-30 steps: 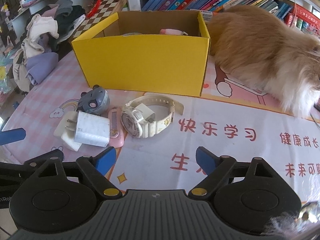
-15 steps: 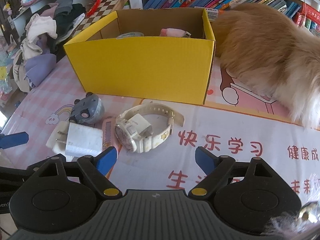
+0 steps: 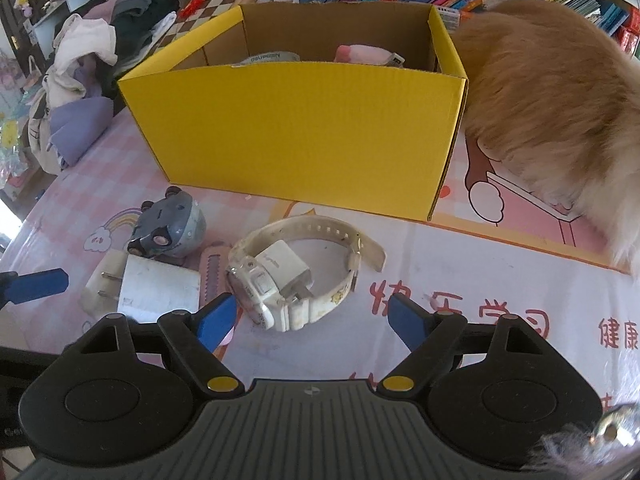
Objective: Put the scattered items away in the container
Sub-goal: 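Lower the right tool toward the white watch while the left tool approaches the white charger block, then close the right gripper on the white watch while the left gripper grasps the white charger block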
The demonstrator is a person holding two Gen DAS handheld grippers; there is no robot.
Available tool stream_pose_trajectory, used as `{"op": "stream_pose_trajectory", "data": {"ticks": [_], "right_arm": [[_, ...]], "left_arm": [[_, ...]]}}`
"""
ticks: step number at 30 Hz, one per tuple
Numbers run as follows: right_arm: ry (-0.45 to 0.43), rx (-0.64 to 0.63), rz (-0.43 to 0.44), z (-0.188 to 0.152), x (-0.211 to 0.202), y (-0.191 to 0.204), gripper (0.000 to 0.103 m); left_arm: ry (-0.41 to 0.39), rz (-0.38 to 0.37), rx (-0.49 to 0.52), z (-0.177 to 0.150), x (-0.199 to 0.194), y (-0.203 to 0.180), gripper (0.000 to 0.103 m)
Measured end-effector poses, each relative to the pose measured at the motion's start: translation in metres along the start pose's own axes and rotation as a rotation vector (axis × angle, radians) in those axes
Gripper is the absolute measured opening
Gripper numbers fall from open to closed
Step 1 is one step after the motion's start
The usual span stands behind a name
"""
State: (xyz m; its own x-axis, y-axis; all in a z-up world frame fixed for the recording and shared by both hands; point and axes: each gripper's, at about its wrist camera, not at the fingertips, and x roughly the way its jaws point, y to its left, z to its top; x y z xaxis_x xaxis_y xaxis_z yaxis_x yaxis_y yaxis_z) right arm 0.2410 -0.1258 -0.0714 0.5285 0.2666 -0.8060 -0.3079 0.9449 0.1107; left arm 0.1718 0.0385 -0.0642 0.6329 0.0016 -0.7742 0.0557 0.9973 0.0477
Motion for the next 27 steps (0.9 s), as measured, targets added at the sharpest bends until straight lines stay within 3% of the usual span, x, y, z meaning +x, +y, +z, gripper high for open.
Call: {"op": "stream_pose_trajectory", "data": {"ticks": [8,16,25,27], "right_arm": [[0.016,-0.011,0.02,0.009,0.012,-0.003,0.083],[0.029,-0.033,0.045,0.015,0.022,0.001,0.083],[0.04,-0.036,0.048,0.019,0.03,0.005,0.083],[0.04,-0.032,0.051,0.019,0.03,0.006,0.081]], "left_arm": [[0.04,-0.009,0.023,0.003,0.011,-0.004,0.079],[0.07,0.01,-0.009,0.003,0.018,0.003,0.061],[0.08,-0.008,-0.001,0.005,0.025,0.006,0.059],[0.081,-0.026,-0.005,0.005,0.026,0.007,0.051]]}}
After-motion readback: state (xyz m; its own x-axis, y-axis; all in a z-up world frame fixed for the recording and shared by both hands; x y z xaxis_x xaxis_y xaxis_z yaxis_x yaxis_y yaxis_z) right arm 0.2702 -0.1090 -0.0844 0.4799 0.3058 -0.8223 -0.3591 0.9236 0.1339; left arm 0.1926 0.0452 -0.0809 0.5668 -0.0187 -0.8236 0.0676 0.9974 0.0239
